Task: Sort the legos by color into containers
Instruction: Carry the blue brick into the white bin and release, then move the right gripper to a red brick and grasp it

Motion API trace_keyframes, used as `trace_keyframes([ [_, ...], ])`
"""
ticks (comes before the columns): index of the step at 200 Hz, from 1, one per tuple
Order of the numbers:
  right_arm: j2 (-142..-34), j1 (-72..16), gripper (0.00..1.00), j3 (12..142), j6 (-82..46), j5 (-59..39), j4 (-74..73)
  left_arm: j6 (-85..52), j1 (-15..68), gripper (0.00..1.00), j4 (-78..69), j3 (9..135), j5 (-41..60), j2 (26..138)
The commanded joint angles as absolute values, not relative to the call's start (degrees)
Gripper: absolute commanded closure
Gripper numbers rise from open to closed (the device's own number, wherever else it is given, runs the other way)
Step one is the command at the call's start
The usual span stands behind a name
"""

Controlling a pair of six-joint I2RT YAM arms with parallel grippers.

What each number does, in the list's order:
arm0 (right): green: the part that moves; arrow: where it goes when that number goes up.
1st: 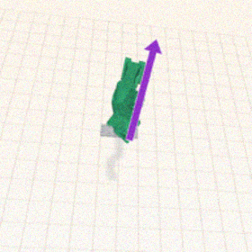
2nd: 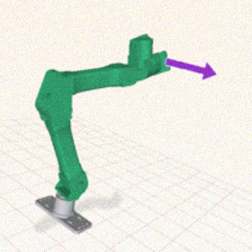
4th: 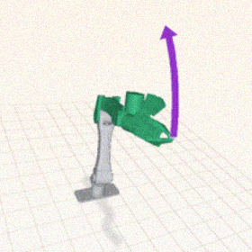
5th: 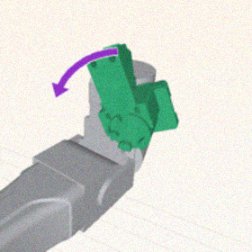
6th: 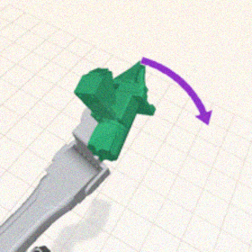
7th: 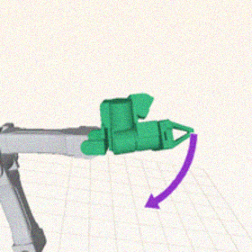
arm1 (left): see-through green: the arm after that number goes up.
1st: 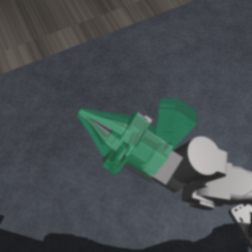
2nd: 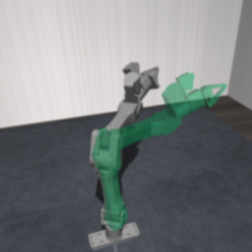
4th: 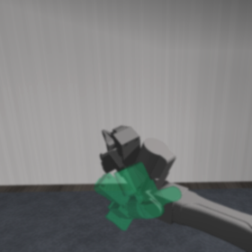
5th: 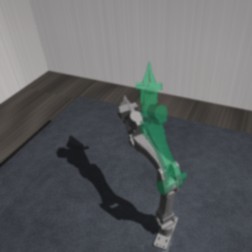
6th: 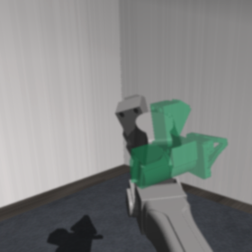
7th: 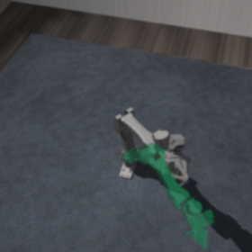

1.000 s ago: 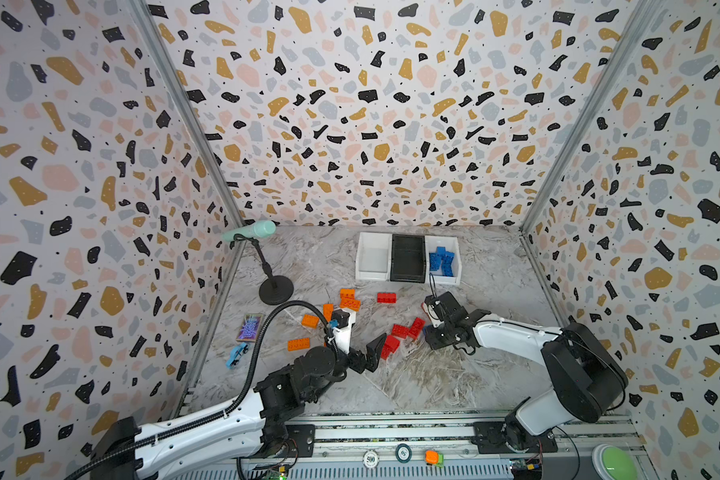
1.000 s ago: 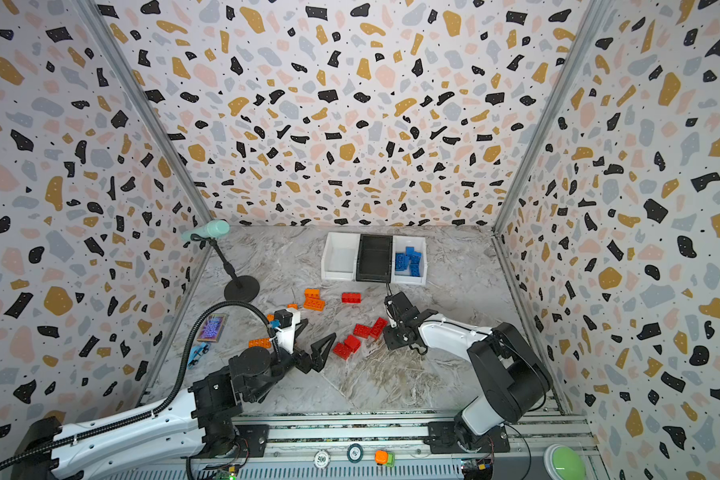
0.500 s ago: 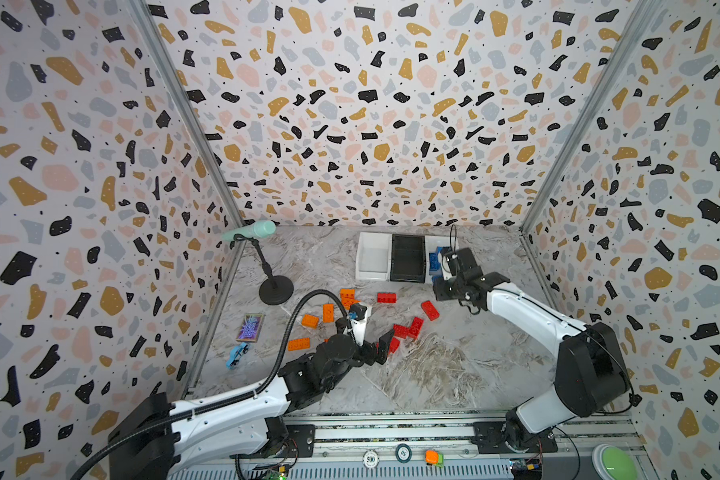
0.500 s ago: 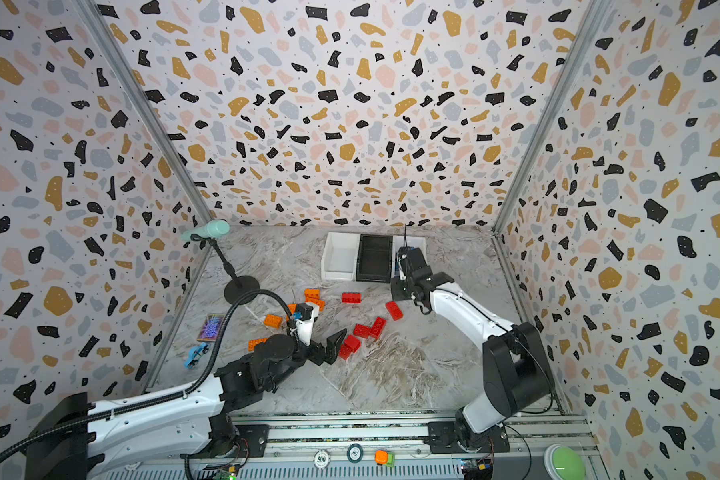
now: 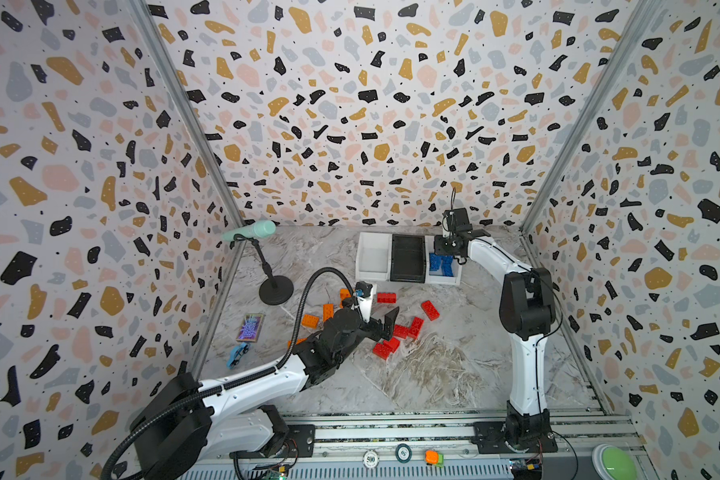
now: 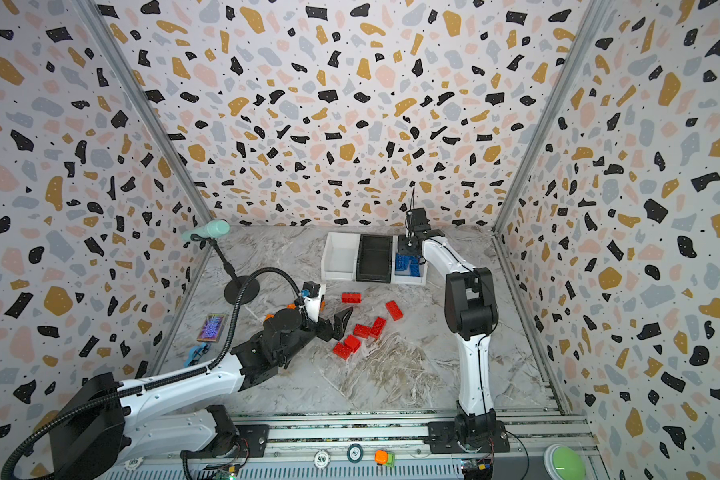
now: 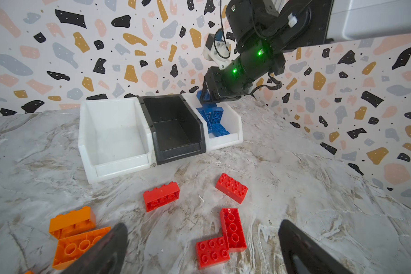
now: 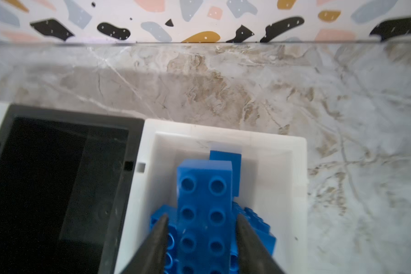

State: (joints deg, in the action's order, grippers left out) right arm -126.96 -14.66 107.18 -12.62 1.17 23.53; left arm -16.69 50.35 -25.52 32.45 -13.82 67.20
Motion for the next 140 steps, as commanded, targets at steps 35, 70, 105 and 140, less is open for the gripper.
trace_keyframes([
  [35, -116.48, -16.26, 0.32, 103.28, -11.9, -1.22, 24.81, -20.41, 49.92, 0.0, -24.15, 29.72, -13.54, 61.16],
  [70, -102.36, -20.65, 0.26, 88.47, -13.4, -0.89, 20.83, -25.44, 50.23, 0.0, -22.68, 26.53, -13.48, 54.49],
  [105, -93.95, -24.06, 0.25, 76.27, -16.71, -3.73, 19.79, -29.13, 53.04, 0.0, -18.39, 27.1, -18.72, 50.35],
  [140, -90.43, -29.78, 0.26, 74.12, -16.78, 0.52, 25.44, -31.68, 56.54, 0.0, -17.8, 24.79, -21.93, 46.78],
])
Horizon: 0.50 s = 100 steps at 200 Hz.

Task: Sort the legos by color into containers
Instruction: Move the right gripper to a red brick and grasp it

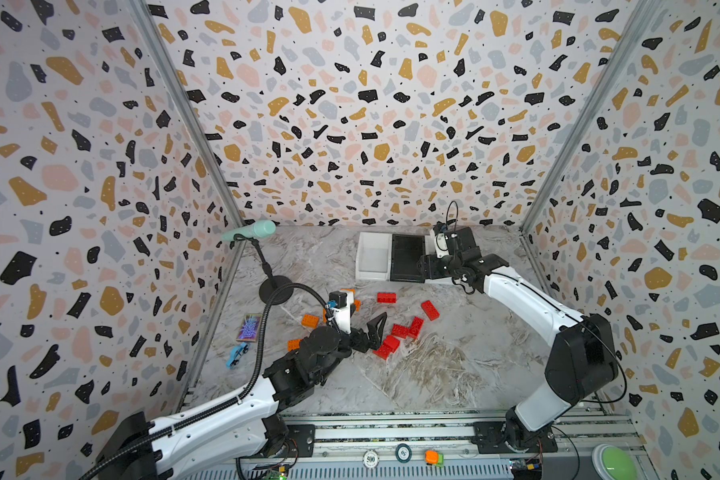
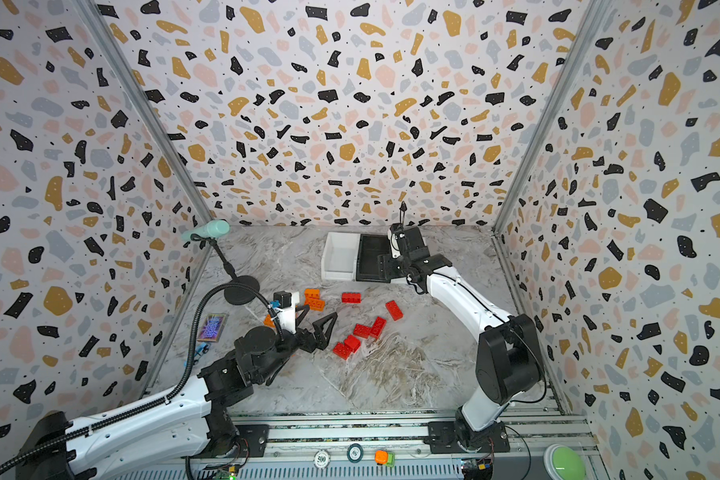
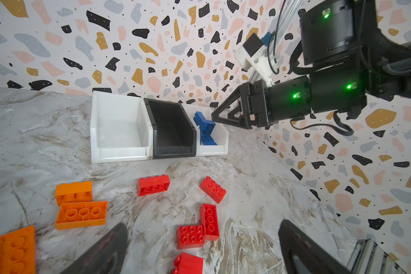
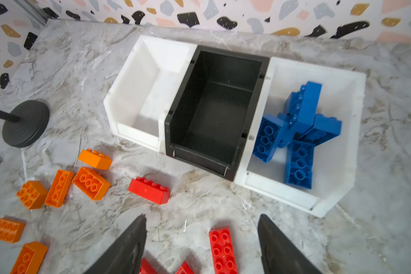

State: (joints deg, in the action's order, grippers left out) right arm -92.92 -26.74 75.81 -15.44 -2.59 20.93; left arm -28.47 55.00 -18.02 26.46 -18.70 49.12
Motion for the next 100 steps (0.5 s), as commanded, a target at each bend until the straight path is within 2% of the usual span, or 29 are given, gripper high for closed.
trace_keyframes([
  [1, -90.35, -29.88, 0.26, 74.02, -16.78, 0.65, 25.51, -31.79, 56.57, 0.0, -17.78, 24.7, -21.95, 46.68],
  [49, -85.14, -32.29, 0.26, 66.72, -20.07, 2.16, 26.14, -34.1, 57.4, 0.0, -14.77, 20.01, -22.58, 40.59],
  [100, -84.97, -34.0, 0.3, 60.53, -21.52, 1.86, 25.48, -34.89, 57.39, 0.0, -11.4, 13.39, -24.41, 32.84],
])
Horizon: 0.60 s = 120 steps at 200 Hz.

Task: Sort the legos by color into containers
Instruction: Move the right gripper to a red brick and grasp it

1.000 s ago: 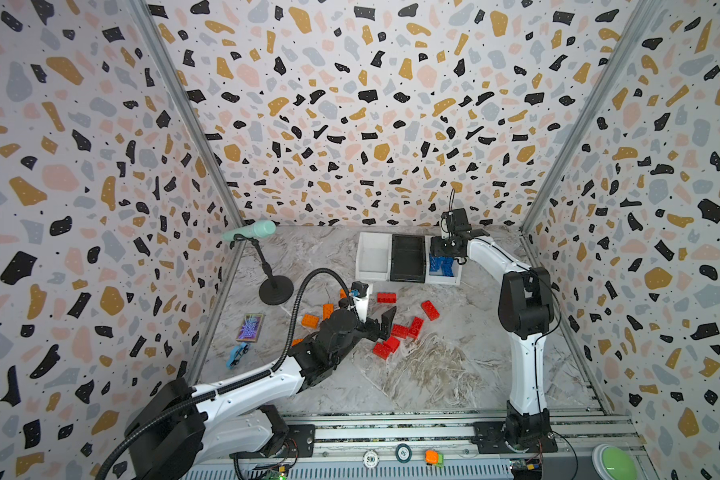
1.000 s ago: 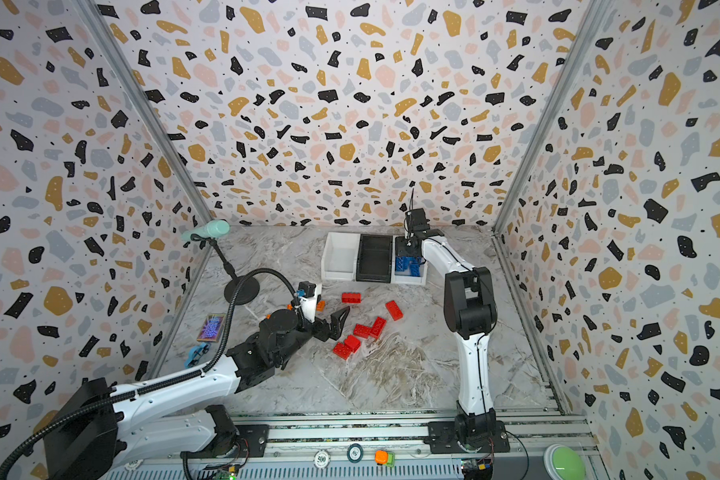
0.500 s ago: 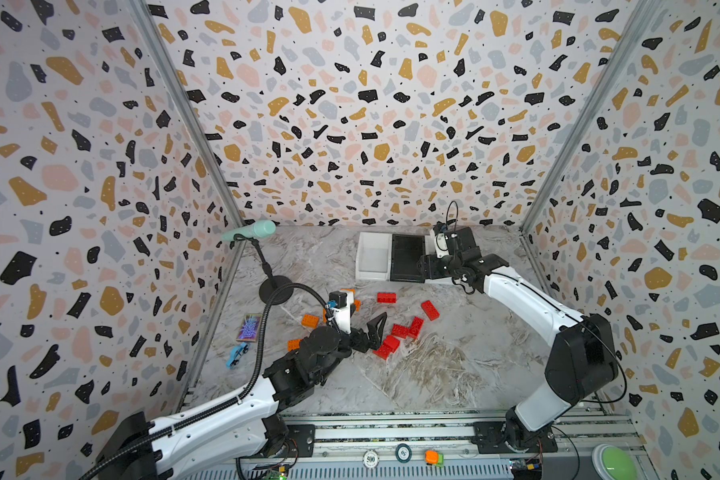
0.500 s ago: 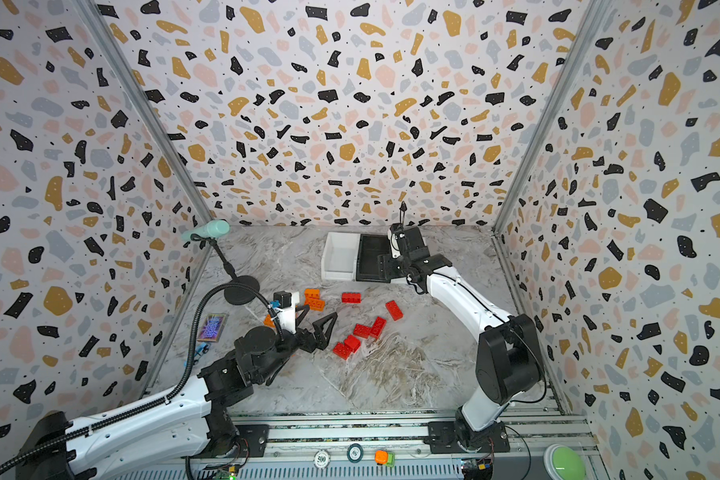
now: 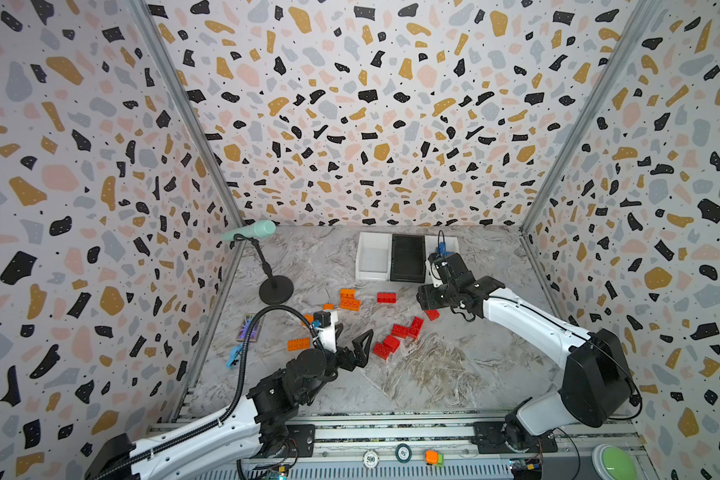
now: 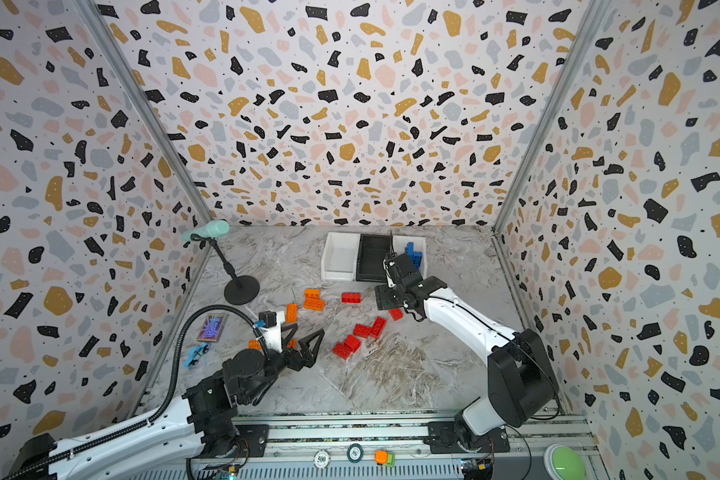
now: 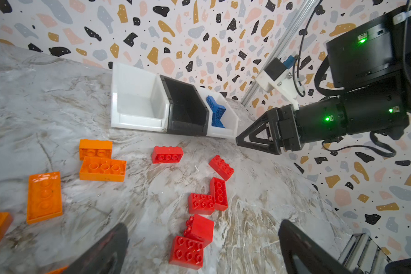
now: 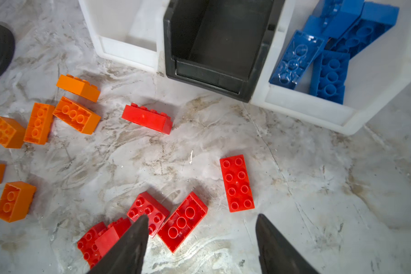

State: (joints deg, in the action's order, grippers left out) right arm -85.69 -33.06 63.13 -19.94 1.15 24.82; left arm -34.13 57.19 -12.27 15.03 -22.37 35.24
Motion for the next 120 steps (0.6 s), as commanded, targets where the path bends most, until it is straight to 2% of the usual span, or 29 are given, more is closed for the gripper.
trace_keyframes([
  [1, -85.05, -34.01, 0.3, 60.24, -21.51, 1.85, 25.29, -34.89, 57.44, 0.0, -11.28, 13.37, -24.46, 32.77],
  [65, -89.83, -33.63, 0.37, 56.96, -19.76, 3.59, 22.4, -34.4, 57.39, 0.0, -12.21, 14.36, -25.3, 36.22],
  [120, -94.94, -29.55, 0.38, 58.47, -18.2, 1.96, 18.76, -31.25, 57.39, 0.0, -12.84, 19.0, -24.6, 42.23],
])
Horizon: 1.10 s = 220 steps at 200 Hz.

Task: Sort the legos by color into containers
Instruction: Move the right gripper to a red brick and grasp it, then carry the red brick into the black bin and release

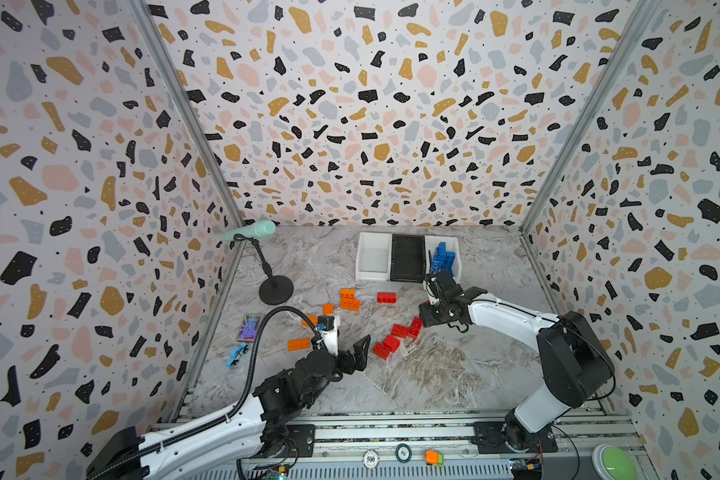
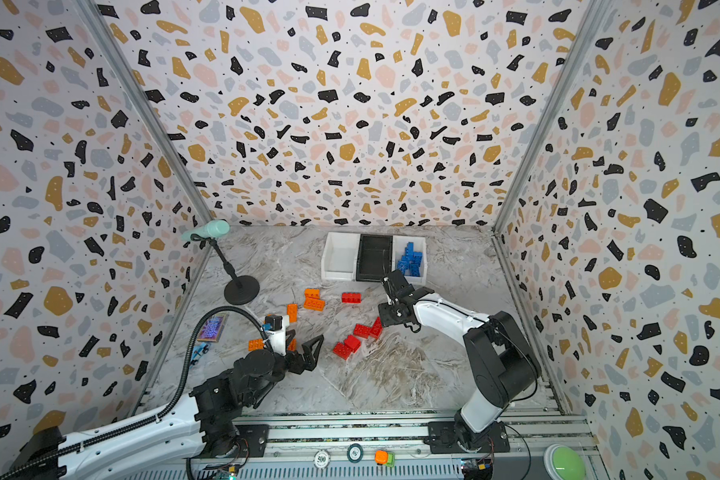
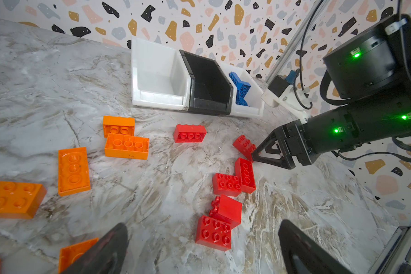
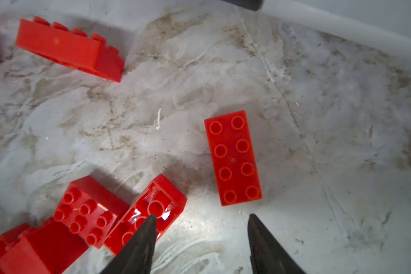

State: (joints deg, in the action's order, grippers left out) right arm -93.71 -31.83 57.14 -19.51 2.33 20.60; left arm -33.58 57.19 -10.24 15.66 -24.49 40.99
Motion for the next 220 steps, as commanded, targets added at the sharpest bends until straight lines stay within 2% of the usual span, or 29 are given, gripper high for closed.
trace_keyframes([
  [1, -95.06, -29.45, 0.38, 58.55, -18.15, 1.9, 18.74, -31.18, 57.39, 0.0, -12.88, 19.08, -24.61, 42.39],
  [71, -102.49, -27.16, 0.46, 62.94, -15.92, -0.12, 17.02, -28.08, 57.39, 0.0, -14.85, 23.09, -25.53, 49.44],
  [116, -103.46, -27.06, 0.74, 65.95, -15.49, 0.27, 19.25, -26.46, 57.39, 0.0, -16.41, 25.5, -24.79, 53.75],
  [138, -101.12, -27.07, 0.74, 69.02, -15.29, 0.14, 21.07, -25.54, 57.08, 0.0, -16.9, 26.27, -24.68, 54.82],
  [165, -100.41, -26.99, 0.74, 75.32, -14.13, -0.42, 21.44, -24.88, 53.93, 0.0, -19.09, 27.86, -19.73, 59.19],
  [220, -114.08, -26.19, 0.71, 95.71, -13.09, -1.07, 22.52, -23.14, 51.03, 0.0, -19.73, 32.94, -18.64, 67.12],
])
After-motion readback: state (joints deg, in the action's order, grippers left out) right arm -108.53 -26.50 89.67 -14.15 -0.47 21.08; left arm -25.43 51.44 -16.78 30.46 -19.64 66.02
